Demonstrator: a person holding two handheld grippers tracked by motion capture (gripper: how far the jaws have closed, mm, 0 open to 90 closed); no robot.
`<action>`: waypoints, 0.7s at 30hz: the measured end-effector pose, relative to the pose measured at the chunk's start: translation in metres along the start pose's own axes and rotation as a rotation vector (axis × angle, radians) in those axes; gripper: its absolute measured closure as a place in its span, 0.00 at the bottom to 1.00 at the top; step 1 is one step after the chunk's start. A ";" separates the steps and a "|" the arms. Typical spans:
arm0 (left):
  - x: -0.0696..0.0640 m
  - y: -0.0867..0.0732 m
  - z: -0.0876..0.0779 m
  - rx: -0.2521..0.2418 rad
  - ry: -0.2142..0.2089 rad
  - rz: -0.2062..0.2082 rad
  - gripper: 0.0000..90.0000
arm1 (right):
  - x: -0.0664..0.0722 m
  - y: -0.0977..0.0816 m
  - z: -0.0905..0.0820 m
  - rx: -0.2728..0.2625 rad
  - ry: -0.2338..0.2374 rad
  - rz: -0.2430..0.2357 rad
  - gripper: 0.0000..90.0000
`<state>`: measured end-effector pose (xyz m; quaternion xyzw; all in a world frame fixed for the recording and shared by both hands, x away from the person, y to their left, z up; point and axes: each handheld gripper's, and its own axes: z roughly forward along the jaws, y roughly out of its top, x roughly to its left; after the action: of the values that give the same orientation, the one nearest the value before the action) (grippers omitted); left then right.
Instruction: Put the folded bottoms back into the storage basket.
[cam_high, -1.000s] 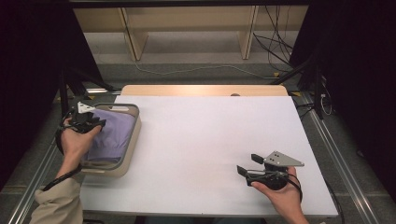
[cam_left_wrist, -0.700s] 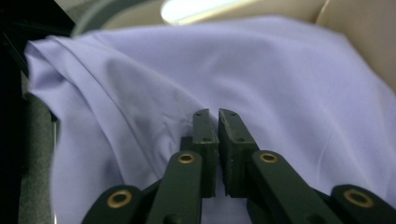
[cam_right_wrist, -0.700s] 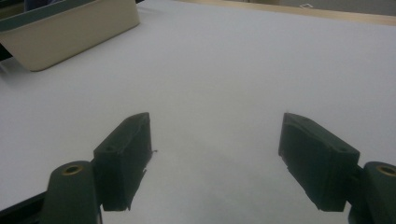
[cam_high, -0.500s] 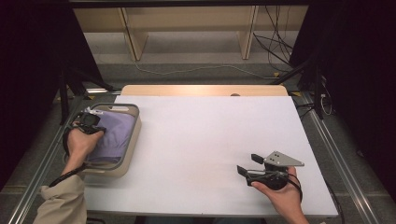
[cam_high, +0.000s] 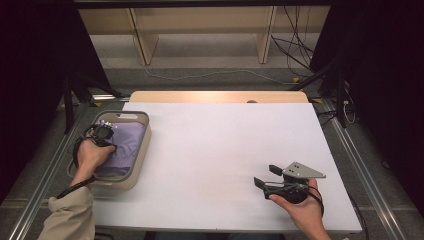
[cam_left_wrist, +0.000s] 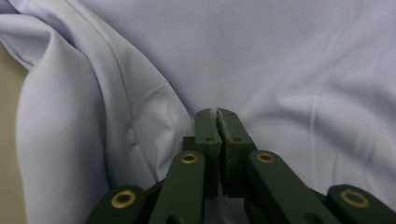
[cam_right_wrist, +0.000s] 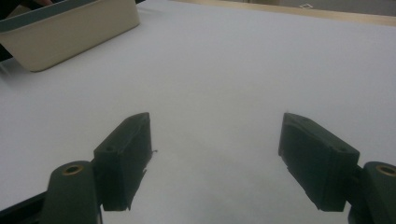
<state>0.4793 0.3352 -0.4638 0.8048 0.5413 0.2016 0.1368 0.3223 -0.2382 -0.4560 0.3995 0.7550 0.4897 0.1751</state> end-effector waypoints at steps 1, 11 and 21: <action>0.000 0.000 -0.001 0.000 0.006 0.005 0.96 | 0.000 0.000 0.000 0.000 0.000 0.000 0.30; -0.012 0.012 -0.022 -0.130 -0.065 -0.061 0.71 | 0.000 0.000 0.000 0.001 0.000 0.000 0.30; -0.030 0.023 -0.022 -0.167 -0.164 -0.088 0.52 | 0.000 0.000 0.000 0.001 0.000 -0.001 0.30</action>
<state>0.4778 0.2988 -0.4396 0.7800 0.5442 0.1731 0.2559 0.3223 -0.2383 -0.4559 0.3993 0.7553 0.4893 0.1754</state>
